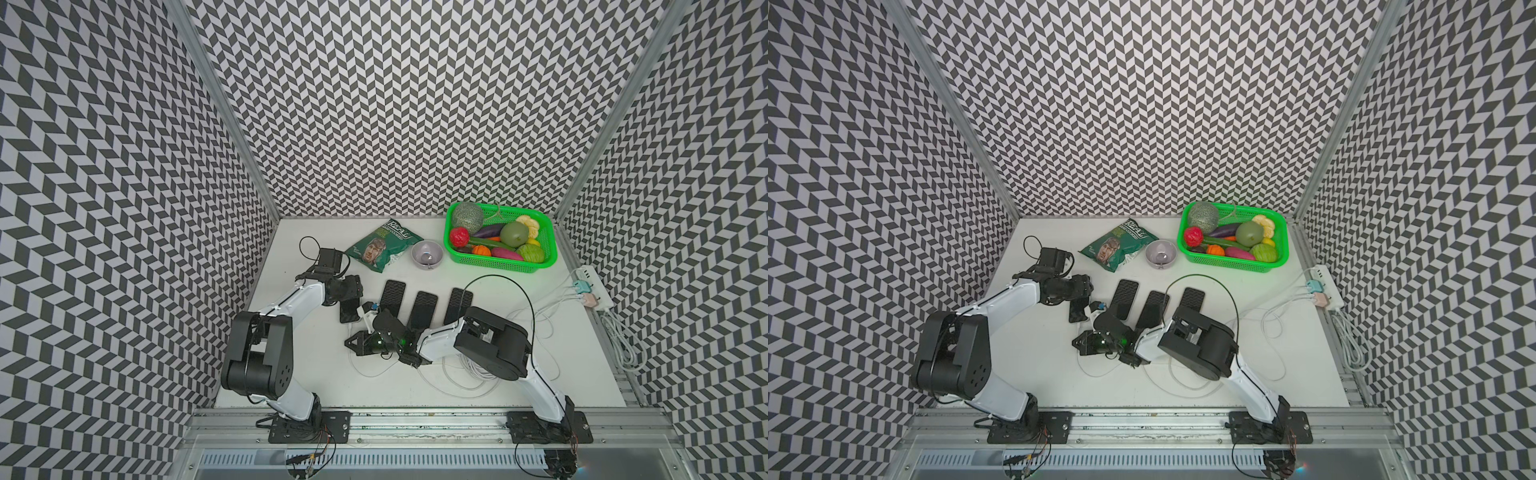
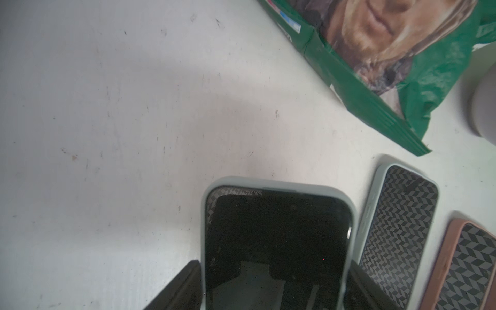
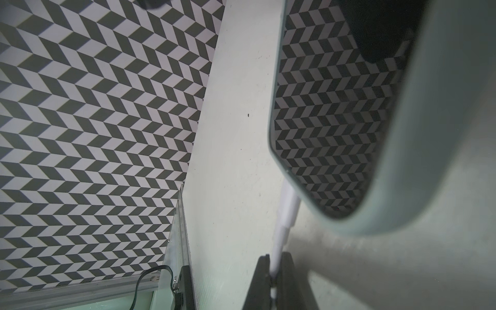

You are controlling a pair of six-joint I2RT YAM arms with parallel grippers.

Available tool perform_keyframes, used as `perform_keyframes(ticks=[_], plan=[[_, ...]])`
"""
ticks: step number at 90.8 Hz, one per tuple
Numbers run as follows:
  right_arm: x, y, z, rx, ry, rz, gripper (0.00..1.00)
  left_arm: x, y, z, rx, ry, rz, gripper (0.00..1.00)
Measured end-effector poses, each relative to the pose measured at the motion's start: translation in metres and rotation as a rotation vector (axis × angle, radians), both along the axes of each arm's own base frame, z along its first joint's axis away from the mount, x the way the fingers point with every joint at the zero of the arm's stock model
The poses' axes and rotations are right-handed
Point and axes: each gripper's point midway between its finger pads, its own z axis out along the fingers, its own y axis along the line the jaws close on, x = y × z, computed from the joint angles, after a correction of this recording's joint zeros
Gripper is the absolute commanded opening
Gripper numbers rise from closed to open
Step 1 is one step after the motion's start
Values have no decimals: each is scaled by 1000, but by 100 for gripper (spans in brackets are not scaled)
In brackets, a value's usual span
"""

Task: Unplug the charging cable from the phone
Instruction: Remove the charging cable from the phone.

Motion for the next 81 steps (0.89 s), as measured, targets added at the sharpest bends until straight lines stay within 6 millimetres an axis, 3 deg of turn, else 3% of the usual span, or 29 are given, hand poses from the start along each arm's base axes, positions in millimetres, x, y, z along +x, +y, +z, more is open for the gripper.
perform_keyframes(ticks=[22, 47, 81], plan=[[-5, 1, 1, 13, 2, 18, 5, 11, 4, 6, -22, -48, 22, 0], [-9, 3, 3, 20, -5, 29, 31, 14, 5, 8, -36, -58, 32, 1], [-11, -7, 12, -52, -67, 11, 53, 15, 8, 8, -25, -59, 42, 12]])
